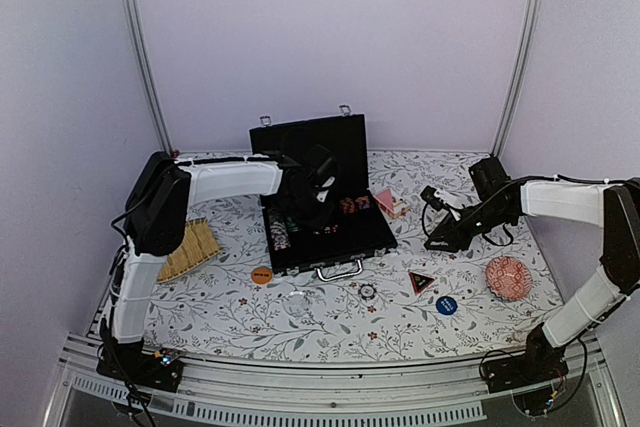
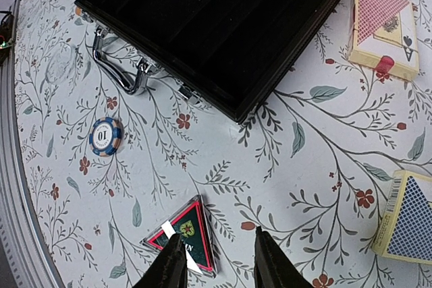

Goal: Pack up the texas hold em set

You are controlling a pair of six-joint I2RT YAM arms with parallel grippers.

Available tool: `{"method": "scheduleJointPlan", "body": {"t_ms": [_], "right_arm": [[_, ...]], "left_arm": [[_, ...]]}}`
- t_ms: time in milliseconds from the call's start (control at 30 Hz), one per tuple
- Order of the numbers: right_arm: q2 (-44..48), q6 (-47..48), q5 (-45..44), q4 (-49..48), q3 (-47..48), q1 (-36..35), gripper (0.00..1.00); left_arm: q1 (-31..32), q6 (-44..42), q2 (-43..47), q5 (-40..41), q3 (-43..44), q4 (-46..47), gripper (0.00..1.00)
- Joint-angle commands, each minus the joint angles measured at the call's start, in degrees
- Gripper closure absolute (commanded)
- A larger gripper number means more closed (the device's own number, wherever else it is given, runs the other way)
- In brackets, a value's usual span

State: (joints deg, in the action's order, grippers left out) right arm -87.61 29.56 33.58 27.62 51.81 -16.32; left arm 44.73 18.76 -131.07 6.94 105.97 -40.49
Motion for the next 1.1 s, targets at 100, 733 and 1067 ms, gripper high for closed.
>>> {"method": "scheduleJointPlan", "body": {"t_ms": [100, 733, 1067], "right_arm": [[-0.97, 0.67, 1.22, 0.67, 1.44, 0.23, 0.64], [-1.58, 0.68, 1.24, 0.87, 1.49, 0.23, 0.64], [-2.12, 0.85, 1.29, 1.10, 1.63, 0.17, 0.64]], "left_arm": [[-0.50, -0.49, 5.40, 2.82, 0.19, -0.36, 0.67], [-0.86, -1.36, 1.90, 0.81, -0.51, -3.63, 1.00], [-0.87, -1.45, 0.20, -1.23, -0.99, -4.02, 1.00]]}}
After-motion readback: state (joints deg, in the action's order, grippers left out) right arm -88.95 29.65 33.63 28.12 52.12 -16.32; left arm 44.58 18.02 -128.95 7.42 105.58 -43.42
